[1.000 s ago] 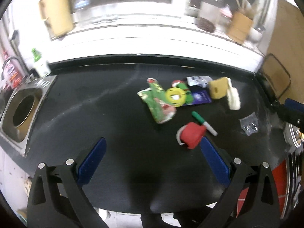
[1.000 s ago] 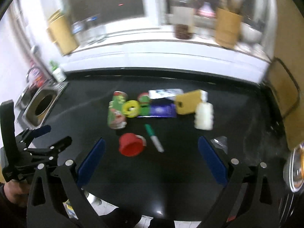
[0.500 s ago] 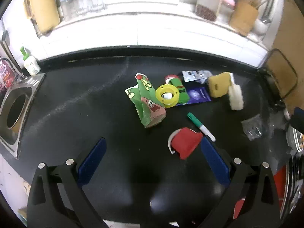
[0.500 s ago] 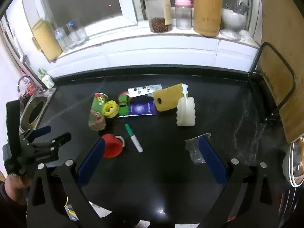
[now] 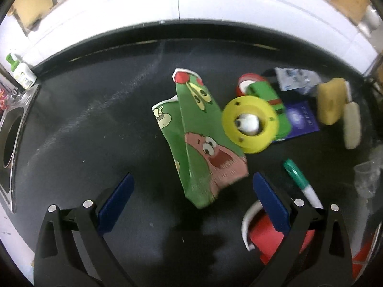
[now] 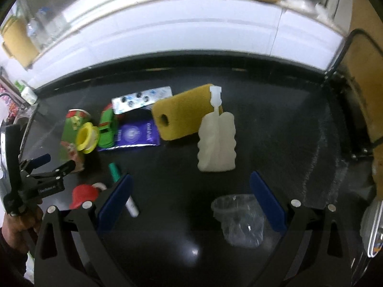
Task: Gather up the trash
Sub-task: 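Grasp the green cartoon paper cup with the left tool while the right tool grasps the white plastic piece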
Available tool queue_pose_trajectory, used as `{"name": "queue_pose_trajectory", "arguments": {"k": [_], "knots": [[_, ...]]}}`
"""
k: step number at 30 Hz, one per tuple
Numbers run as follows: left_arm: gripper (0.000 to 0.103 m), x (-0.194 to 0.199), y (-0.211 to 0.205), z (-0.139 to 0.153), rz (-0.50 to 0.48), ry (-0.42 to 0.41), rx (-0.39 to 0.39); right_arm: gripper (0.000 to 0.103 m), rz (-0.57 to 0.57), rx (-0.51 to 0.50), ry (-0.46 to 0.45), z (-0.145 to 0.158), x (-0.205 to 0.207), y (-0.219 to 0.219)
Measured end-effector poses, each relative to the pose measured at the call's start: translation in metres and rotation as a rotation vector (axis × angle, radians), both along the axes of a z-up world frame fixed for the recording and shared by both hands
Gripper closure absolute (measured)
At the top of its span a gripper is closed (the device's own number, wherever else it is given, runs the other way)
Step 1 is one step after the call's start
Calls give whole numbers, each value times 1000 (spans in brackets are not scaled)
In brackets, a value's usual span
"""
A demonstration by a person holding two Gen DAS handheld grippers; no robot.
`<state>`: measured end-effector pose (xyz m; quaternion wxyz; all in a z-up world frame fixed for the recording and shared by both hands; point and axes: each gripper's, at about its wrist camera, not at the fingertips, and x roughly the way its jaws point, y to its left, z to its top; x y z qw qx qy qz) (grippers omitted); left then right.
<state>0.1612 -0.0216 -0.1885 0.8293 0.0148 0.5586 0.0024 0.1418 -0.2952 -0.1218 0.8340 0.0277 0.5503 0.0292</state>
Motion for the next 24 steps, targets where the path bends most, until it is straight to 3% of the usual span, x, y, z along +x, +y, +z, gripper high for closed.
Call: {"name": "queue_pose_trajectory", "arguments": {"k": [9,10,11,13,14,16,19,24], "knots": [[8,31,6,-28,-24,47,4,8,8,-17,139,-65,58,-4],[16,31,8,-27,-29,46,-10,13,10,-20,153,-70,62,-4],[32,32,10,-28,-31,51,-18,18,11,-20,162,-72,64,-4],[44,30,13,-25,-38,48,-15,46,11,-36,174,-76,66,-5],[45,30,14,-24,-43,51,-28,57,9,-46,175,-77,66,-6],[45,27,18,-18,-45,36,-55,68,5,-40,175,-79,67,-10],[46,22,18,-7,-54,11,-42,77,-3,-51,145,-71,64,-15],[47,18,20,24,-67,-47,-24,83,-10,-12,77,-43,50,-19]]}}
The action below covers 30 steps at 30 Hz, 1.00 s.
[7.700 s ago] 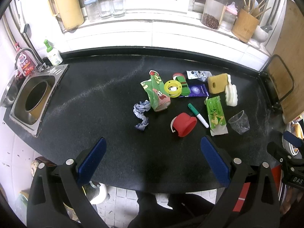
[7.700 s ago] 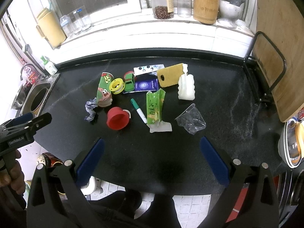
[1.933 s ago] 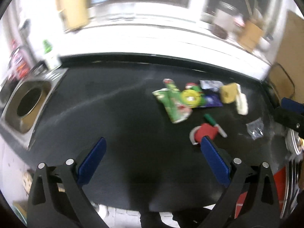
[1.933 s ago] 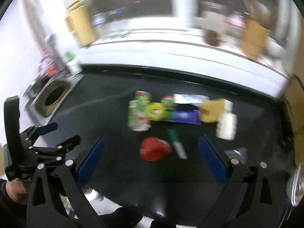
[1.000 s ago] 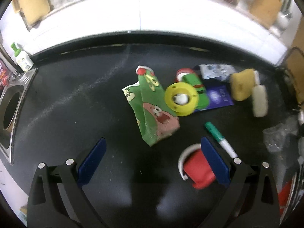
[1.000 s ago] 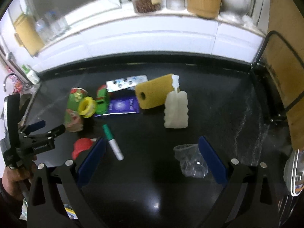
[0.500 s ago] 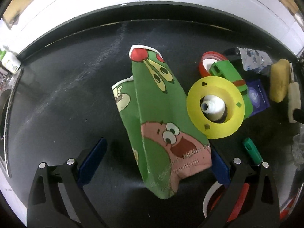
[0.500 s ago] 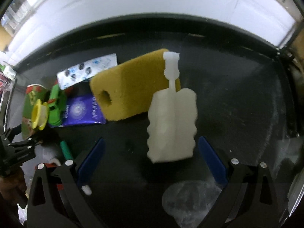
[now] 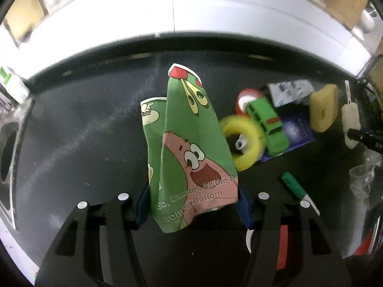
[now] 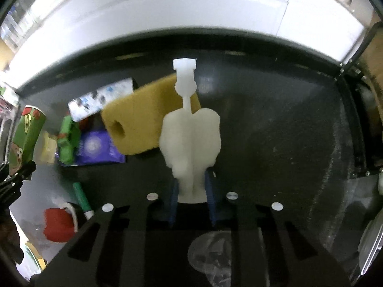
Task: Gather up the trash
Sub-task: 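Grasp the green cartoon paper cup with the left tool while the right tool grasps the white plastic piece, then carry both items over the bin and open both tools to drop them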
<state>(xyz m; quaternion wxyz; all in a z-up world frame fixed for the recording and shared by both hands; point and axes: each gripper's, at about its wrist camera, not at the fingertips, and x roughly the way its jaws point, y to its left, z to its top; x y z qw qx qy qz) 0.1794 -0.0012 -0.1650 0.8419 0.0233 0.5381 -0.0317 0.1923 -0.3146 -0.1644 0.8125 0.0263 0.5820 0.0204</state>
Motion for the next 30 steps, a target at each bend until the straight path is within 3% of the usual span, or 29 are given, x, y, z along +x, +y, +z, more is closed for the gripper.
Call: {"name": "queue_pose_trajectory", "arguments": {"k": [14,30], "knots": [[47,-58,-6,74,48,-114,-7,84,33,31,-117,65,-42,3],[47,-108,-3,99,73,-152,6,84,114,23,-162,101,-81,41]]}}
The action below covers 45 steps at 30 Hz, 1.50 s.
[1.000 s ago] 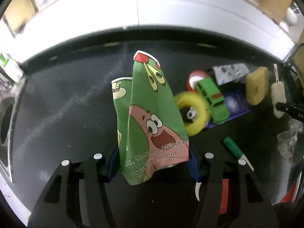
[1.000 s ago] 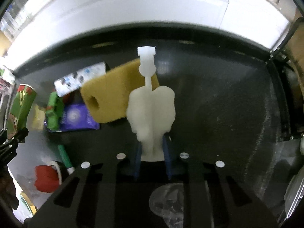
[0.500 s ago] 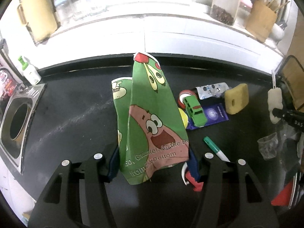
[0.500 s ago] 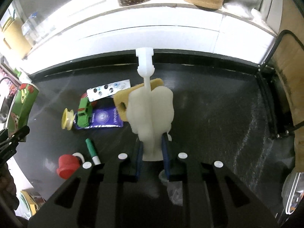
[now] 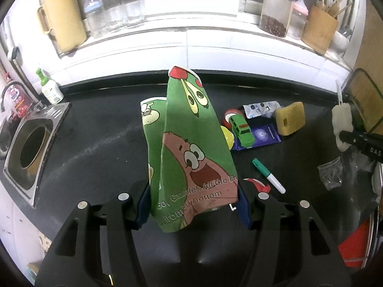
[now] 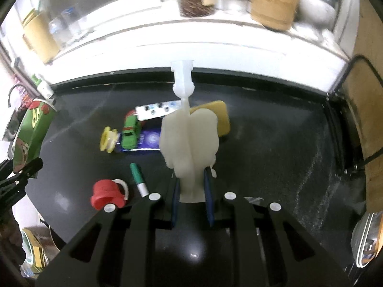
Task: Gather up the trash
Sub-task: 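Carry both items over the bin and open both tools to drop them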
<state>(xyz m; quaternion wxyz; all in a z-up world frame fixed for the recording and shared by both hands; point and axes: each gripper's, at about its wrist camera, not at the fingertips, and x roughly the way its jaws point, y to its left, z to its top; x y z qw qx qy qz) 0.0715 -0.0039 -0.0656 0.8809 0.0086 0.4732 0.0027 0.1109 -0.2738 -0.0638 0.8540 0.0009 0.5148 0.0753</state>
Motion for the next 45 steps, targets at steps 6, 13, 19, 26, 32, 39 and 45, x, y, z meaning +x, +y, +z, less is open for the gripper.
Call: {"name": "queue_pose_trajectory", "arguments": {"k": [6,13,19,26,32,39,45], "knots": [[46,-33,32,15,77,-30,-1,84,144,16,-18,15,-9,63],[46,-104,107,21,283,-43,22,84,414,56,-14,23,-29,186],[46,-183,178,9,517,-21,34,84,697,93,17,15,-71,310],[46,-278,245,-25,781,25,-9,84,1029,131,107,-7,-151,445],[46,-351,297,-76,970,77,-59,84,1242,120,207,-48,-223,540],[46,-395,347,-148,1071,78,-145,84,1316,63,350,-124,-261,627],[46,-400,380,-198,1088,98,-205,82,1328,-15,427,-176,-274,673]]}}
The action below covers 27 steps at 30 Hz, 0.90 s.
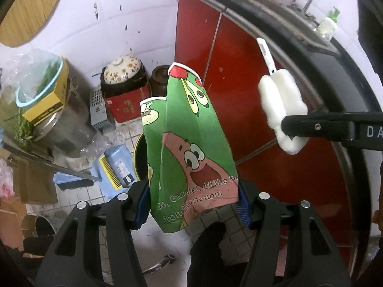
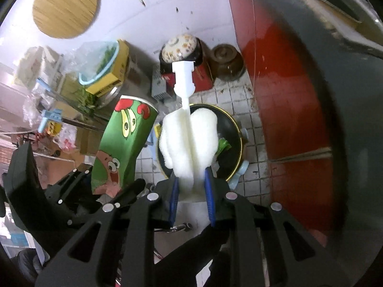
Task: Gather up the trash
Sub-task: 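Carry both items over the bin and open both tools to drop them, then swing both tools back over the countertop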
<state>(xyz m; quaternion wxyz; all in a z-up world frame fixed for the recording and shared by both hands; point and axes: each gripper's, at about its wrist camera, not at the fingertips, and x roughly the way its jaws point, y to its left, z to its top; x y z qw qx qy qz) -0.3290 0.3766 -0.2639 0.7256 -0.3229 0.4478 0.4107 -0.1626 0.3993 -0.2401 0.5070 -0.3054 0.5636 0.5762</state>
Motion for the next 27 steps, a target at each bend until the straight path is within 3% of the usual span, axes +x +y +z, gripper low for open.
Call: {"name": "queue_pose_trajectory", "arguments": {"k": [5,6,7,9,10,17,22,27], "knots": [[45,1,13,-21,-11,3,-16,82,22,-37,-10,-23,-5,23],[45,2,15,-23,-16,2,-11,77,24,-36,-10,-26,-9,29],[42,3,18,-26,-18,10,-8,60,26,-37,-5,-28,-9,33],[23,3,23,-31,-13,36,-1,28,24,-44,-2,-32,-12,39],[17,3,25,-32,-2,46,10,27,17,-36,-4,-32,-11,41],[17,-4,28,-32,5,48,1,27,9,-27,9,-30,-7,44],[17,-3,21,-20,-2,54,14,27,-12,-2,15,-11,0,34],[16,13,0,25,-70,62,56,18,-71,60,0,38,26,-7]]}}
